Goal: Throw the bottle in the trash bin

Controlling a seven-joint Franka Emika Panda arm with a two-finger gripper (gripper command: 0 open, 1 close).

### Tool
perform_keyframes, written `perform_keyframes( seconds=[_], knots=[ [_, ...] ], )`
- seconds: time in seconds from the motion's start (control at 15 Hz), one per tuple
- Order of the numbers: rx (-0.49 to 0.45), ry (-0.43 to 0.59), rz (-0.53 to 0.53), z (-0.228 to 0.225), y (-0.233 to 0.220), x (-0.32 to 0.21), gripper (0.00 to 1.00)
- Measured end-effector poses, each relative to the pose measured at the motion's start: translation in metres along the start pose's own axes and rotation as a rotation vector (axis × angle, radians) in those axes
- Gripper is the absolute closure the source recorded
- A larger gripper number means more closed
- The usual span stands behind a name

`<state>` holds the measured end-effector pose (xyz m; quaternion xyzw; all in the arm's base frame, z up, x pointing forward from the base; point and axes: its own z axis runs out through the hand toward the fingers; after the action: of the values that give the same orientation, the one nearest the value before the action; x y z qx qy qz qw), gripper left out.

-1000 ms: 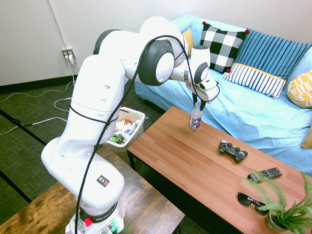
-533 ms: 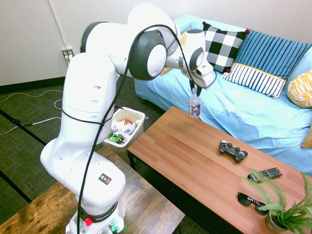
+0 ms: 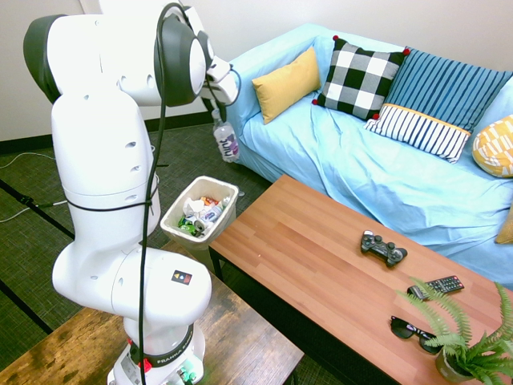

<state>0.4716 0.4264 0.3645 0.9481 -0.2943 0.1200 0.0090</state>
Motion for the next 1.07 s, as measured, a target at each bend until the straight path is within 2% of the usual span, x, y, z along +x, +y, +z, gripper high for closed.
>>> perform_keyframes(
  seconds=[0.2, 0.27, 0.47, 1.07],
  knots=[
    [-0.065, -0.025, -0.081, 0.058, -0.024, -0.052, 1.00],
    [-0.081, -0.031, -0.091, 0.074, -0.029, -0.060, 0.00],
    [-0.097, -0.038, -0.106, 0.090, -0.039, -0.068, 0.00],
    [-0.095, -0.042, -0.108, 0.091, -0.045, -0.071, 0.00]
  ],
)
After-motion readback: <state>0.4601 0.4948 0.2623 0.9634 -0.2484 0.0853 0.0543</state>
